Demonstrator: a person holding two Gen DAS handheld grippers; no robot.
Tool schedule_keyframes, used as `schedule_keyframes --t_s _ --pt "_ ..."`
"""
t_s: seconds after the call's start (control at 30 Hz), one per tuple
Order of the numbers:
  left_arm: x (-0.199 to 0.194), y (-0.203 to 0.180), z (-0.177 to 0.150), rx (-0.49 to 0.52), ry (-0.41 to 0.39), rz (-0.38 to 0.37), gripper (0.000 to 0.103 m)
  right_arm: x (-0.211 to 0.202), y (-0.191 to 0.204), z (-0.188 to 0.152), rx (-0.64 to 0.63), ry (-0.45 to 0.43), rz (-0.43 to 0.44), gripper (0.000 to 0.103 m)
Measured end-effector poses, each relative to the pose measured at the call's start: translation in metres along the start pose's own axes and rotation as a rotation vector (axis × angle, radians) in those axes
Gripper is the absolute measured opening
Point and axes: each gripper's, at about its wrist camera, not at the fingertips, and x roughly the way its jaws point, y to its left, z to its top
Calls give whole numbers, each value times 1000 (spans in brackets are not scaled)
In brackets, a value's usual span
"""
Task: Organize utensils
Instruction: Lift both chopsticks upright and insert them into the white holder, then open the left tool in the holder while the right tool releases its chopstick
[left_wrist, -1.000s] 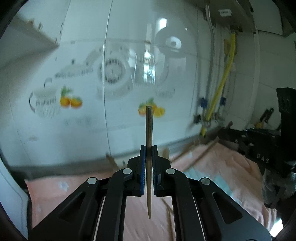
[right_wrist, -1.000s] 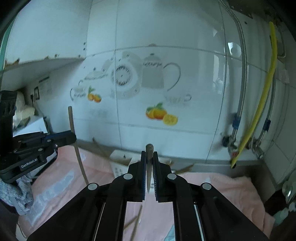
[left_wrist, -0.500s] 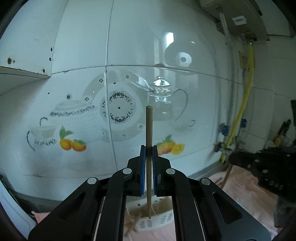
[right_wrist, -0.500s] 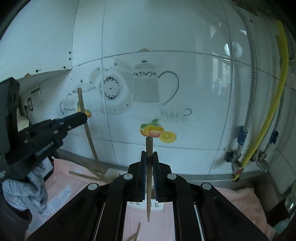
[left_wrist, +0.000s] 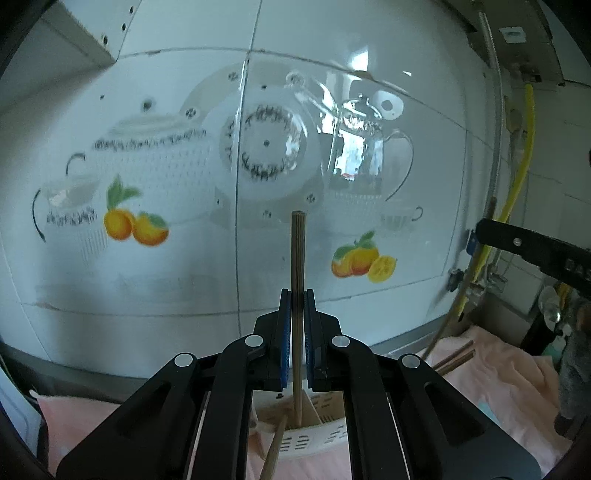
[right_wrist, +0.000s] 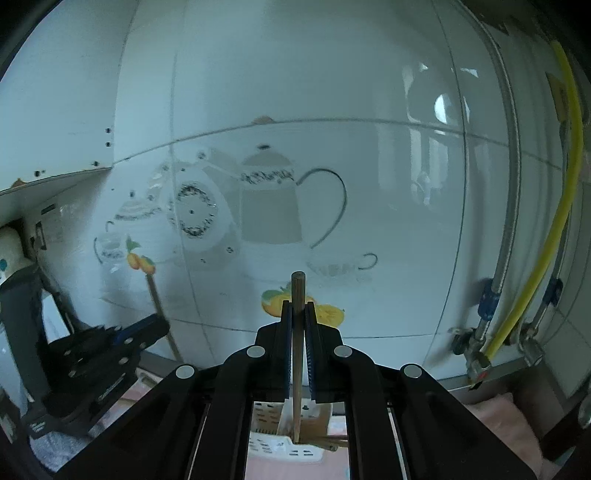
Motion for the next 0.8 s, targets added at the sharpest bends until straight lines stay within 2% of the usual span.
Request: schedule_keyframes --t_s 0.2,0.37,0.43,0.47,0.5,0.7,0.73,0.8 --pt "5 3 -13 3 25 -11 6 26 -10 -22 47 29 -8 7" --pt "1 7 -20 -3 31 -15 8 45 -10 -40 55 89 -3 7" --pt "-3 8 -22 -2 30 -17 12 48 -8 -45 46 109 -3 7" --pt "-5 8 -22 -1 29 -15 20 50 -6 -48 41 117 0 7" --pt "-9 8 -23 0 26 -9 23 50 -5 -50 36 121 -1 7" --pt "-37 7 -26 -2 8 -11 24 23 -2 -52 14 97 5 12" --pt "-44 8 -27 -6 6 -12 24 15 -1 -53 9 92 8 16" --pt "-59 7 -32 -12 0 -16 31 -2 0 -58 2 96 17 20"
